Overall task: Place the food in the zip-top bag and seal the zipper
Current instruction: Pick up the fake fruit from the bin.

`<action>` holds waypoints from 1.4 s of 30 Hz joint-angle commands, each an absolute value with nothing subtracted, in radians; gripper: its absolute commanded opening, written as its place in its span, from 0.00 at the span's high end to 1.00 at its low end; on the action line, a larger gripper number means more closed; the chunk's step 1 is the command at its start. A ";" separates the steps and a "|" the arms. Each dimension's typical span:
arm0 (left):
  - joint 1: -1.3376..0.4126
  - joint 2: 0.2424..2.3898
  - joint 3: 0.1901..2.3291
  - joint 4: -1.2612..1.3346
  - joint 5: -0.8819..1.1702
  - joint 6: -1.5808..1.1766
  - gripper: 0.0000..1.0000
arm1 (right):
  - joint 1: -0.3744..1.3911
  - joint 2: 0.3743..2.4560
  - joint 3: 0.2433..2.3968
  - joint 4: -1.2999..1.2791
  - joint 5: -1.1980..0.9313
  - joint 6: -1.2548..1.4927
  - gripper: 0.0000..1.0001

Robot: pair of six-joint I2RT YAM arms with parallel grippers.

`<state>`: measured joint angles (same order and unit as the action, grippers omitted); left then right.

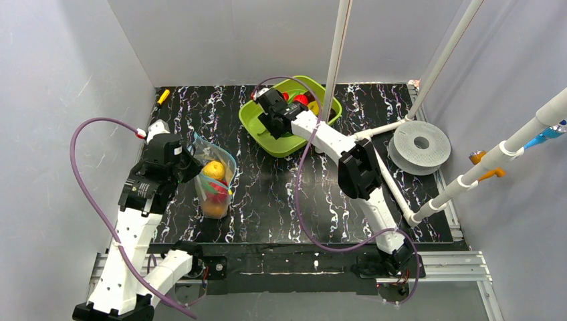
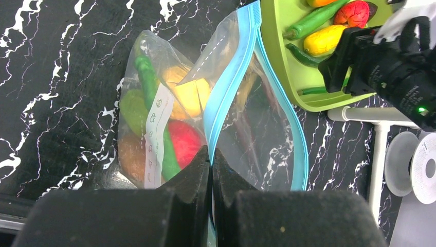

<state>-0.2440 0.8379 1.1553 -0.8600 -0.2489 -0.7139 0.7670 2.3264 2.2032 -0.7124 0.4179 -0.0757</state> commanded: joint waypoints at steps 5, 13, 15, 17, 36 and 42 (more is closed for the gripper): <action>-0.239 0.854 1.178 -0.838 -0.240 -0.700 1.00 | 0.764 2.326 2.121 -0.590 0.449 -0.391 0.34; -0.239 0.870 1.180 -0.839 -0.231 -0.689 1.00 | 0.738 2.411 2.181 -0.614 0.410 -0.444 0.29; -0.239 0.867 1.177 -0.838 -0.238 -0.687 1.00 | 0.728 2.419 2.174 -0.604 0.398 -0.448 0.29; -0.239 0.872 1.176 -0.843 -0.243 -0.682 1.00 | 0.719 2.429 2.179 -0.604 0.376 -0.450 0.29; -0.239 0.897 1.172 -0.832 -0.236 -0.691 1.00 | 0.721 2.495 2.377 -0.375 0.699 -0.132 0.02; -0.238 0.897 1.171 -0.831 -0.243 -0.679 1.00 | 0.709 2.601 2.454 -0.425 0.680 -0.029 0.02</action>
